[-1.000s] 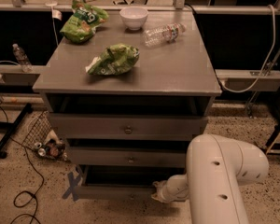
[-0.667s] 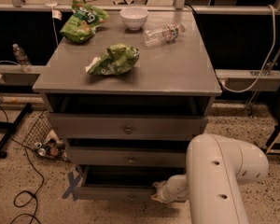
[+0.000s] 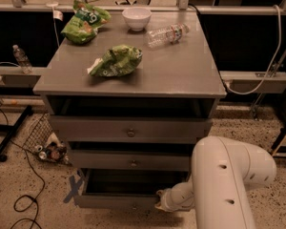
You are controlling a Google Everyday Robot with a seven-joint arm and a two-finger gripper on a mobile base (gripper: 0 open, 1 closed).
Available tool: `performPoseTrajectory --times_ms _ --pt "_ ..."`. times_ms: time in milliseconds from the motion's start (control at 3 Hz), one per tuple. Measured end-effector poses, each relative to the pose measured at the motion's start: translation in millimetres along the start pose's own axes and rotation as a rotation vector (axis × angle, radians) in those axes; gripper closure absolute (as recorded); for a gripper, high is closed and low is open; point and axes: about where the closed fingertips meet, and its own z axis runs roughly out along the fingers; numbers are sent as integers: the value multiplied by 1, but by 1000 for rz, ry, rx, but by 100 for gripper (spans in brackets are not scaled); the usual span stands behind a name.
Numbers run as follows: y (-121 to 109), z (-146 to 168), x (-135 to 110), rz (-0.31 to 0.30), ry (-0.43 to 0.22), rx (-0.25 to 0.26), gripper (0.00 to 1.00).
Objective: Open bottom drawer
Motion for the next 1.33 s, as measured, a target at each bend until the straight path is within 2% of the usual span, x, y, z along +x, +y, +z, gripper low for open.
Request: performPoseTrajectory --times_ms 333,667,1000,1333 --pt "21 -7 0 21 3 3 100" --pt "21 -7 0 21 3 3 100" --pt "56 -16 2 68 1 8 100" --pt "56 -16 1 68 1 8 100"
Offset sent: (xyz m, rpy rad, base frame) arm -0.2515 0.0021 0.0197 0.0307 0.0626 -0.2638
